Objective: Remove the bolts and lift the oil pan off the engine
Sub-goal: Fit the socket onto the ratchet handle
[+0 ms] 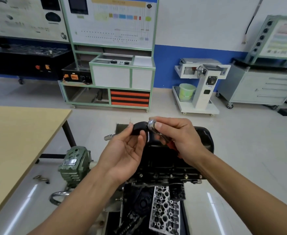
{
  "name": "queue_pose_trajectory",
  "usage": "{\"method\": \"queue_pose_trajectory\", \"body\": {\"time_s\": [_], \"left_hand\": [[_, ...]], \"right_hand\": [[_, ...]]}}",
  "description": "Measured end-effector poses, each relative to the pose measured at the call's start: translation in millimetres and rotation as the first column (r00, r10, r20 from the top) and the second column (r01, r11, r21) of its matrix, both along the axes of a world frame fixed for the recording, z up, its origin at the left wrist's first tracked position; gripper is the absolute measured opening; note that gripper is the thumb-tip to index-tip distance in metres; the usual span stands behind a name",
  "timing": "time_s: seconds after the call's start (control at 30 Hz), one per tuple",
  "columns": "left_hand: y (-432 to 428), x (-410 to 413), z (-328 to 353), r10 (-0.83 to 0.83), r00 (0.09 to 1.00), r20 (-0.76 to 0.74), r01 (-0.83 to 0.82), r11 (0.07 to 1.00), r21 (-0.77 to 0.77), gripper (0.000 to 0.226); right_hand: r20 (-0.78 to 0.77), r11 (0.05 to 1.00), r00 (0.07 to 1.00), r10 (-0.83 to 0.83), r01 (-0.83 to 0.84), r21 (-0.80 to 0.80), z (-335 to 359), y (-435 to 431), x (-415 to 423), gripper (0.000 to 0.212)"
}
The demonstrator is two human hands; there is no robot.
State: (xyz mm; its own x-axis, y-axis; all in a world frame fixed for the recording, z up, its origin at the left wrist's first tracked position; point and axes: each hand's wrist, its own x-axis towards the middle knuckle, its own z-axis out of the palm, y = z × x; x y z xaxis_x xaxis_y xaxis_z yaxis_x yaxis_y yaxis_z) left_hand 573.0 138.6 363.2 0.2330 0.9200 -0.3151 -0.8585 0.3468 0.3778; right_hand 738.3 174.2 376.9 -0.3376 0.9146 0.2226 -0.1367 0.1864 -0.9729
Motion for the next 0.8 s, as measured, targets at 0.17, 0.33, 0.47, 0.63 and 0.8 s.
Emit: {"method": "queue_pose_trajectory", "body": {"time_s": [0.17,0.33,0.47,0.63,0.8], "left_hand": [[-8.5,-18.5,-4.1,-0.096,0.989,-0.108,0.085,0.991,-0.104,0.029],[-15.7,-22.4,-11.9,-0.139,0.975,-0.175,0.109,0.979,-0.174,0.04],[-19.9,-16.1,-16.6,-0.111,0.99,-0.083,0.092,0.975,-0.203,0.041],[-19.0,-10.3,-18.3,0.019,0.992,-0.126,-0.038,0.988,-0.15,0.033],[-18.2,-11.8,-18.9,0.049,0.993,-0.109,-0.054,0.998,-0.038,0.022]], "right_hand": [[0.223,0.971,0.964,0.145,-0.183,0.157,4.1,0.2,5.2,0.022],[0.33,0.943,0.928,0.174,-0.253,0.215,3.7,-0.6,7.4,0.025],[0.192,0.96,0.963,0.188,-0.222,0.172,-11.4,-11.2,-2.4,0.031],[0.088,0.995,0.995,0.046,-0.053,0.079,-24.0,-17.4,-9.7,0.02],[-0.13,0.987,0.991,-0.043,0.022,-0.162,-29.1,-21.1,-15.0,0.027]]}}
